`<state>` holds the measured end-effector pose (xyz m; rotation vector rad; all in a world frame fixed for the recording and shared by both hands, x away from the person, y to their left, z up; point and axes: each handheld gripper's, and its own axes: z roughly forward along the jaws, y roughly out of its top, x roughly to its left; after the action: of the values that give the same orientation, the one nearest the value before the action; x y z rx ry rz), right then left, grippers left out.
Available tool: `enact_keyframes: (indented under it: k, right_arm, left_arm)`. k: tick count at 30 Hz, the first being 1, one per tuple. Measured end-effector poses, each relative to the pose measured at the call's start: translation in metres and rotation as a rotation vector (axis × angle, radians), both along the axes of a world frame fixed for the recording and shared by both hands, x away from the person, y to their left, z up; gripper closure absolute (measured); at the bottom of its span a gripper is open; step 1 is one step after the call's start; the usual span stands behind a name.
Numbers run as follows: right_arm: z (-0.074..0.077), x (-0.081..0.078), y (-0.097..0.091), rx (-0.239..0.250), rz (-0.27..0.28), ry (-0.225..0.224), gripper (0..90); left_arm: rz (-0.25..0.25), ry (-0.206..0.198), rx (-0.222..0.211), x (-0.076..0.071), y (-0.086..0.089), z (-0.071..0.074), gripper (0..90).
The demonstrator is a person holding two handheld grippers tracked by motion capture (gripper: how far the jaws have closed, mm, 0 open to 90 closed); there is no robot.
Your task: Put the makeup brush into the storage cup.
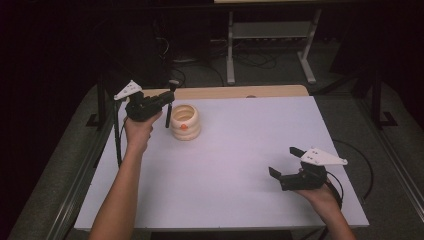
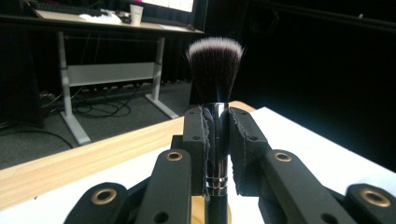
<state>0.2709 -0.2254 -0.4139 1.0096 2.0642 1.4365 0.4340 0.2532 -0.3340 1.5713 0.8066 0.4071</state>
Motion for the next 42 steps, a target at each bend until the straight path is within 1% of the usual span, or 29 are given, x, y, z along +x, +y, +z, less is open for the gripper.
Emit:
enact_keyframes:
  k: [3,4,5,8,10,11,15,19,24,29,31,32,33,35,38,42]
  right_arm:
    - [0.000,0.001,0.000,-0.001,0.000,-0.001,0.0]
    - [0.000,0.001,0.000,0.000,0.001,0.000,0.0]
    - [0.000,0.001,-0.001,-0.003,0.001,0.000,0.0]
    - [0.000,0.001,-0.001,-0.001,0.001,0.002,0.0]
    - [0.000,0.000,0.000,0.000,0.001,0.001,0.0]
    - [0.000,0.001,0.000,-0.004,0.004,0.000,0.0]
    - [0.000,0.001,0.000,-0.002,0.004,0.001,0.0]
    - [0.000,0.000,-0.001,0.006,0.000,0.008,0.0]
    - [0.000,0.001,-0.001,0.004,0.002,0.005,0.0]
    - [-0.001,0.001,-0.001,0.006,0.001,0.008,0.0]
    - [-0.001,0.001,-0.002,0.005,0.003,0.010,0.0]
    - [-0.001,0.001,-0.002,0.005,0.003,0.010,0.0]
    - [-0.001,0.001,-0.002,0.005,0.003,0.010,0.0]
    - [-0.001,0.001,-0.001,0.005,0.001,0.007,0.0]
    - [-0.001,0.001,-0.001,0.004,0.002,0.010,0.0]
    - [-0.001,0.001,-0.002,0.002,0.005,0.009,0.0]
  left_arm:
    - [0.005,-0.002,-0.004,0.001,0.000,0.002,78.0]
    - [0.006,-0.014,0.001,0.003,0.000,0.004,78.1]
    - [0.008,-0.015,0.001,0.003,0.000,0.004,78.0]
    - [0.013,-0.014,-0.012,0.005,-0.002,0.005,78.0]
    - [0.015,-0.017,-0.012,0.007,-0.002,0.005,78.0]
    - [0.010,-0.026,-0.008,0.009,-0.003,0.005,78.0]
    - [0.012,-0.027,-0.015,0.011,-0.004,0.006,78.0]
    - [0.013,-0.035,-0.014,0.015,-0.007,0.006,78.0]
    - [0.008,-0.046,-0.015,0.019,-0.008,0.003,78.0]
    - [0.011,-0.056,-0.033,0.024,-0.008,-0.001,78.0]
    - [0.012,-0.059,-0.025,0.024,-0.008,-0.002,78.0]
    - [0.019,-0.051,-0.036,0.025,-0.009,-0.003,78.0]
    - [0.012,-0.060,-0.028,0.026,-0.009,-0.004,78.0]
    - [0.017,-0.060,-0.033,0.027,-0.010,-0.005,78.0]
    - [0.012,-0.069,-0.038,0.029,-0.011,-0.007,78.0]
    - [0.010,-0.071,-0.049,0.030,-0.013,-0.008,78.0]
